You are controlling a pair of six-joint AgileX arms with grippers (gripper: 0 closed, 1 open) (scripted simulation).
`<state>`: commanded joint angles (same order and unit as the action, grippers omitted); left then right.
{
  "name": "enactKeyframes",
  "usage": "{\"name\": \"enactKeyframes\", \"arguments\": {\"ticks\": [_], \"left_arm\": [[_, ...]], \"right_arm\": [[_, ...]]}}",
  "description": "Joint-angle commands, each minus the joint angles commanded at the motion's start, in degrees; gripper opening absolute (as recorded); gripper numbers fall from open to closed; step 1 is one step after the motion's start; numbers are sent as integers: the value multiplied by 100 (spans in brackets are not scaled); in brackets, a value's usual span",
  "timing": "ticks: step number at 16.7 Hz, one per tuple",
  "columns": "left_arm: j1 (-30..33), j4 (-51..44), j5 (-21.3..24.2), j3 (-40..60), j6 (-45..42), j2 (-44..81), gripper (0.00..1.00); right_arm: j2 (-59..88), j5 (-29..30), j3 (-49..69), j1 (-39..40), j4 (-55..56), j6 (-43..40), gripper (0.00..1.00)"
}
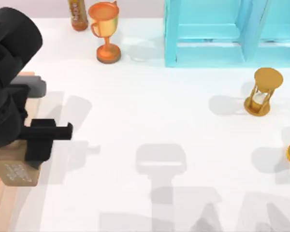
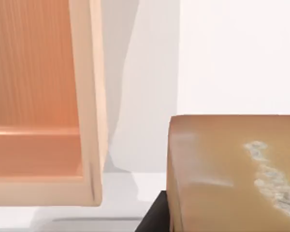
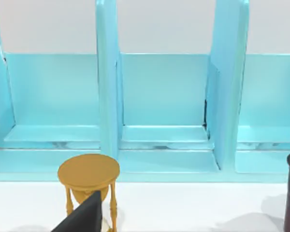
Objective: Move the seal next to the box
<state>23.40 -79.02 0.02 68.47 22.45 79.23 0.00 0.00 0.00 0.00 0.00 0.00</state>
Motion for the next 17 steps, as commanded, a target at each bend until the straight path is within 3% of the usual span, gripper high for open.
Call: {"name": "enactKeyframes", "arguments": {"ticks": [7, 13, 17], "left_arm": [[-31, 71, -5, -146, -58, -70, 0], [-68, 1281, -2, -1275, -77, -19, 0], [-76, 1464, 0, -1459, -79, 18, 0]], "right_arm": [[0, 0, 0, 0, 0, 0, 100], [0, 0, 0, 0, 0, 0, 100], [0, 0, 0, 0, 0, 0, 100]]}}
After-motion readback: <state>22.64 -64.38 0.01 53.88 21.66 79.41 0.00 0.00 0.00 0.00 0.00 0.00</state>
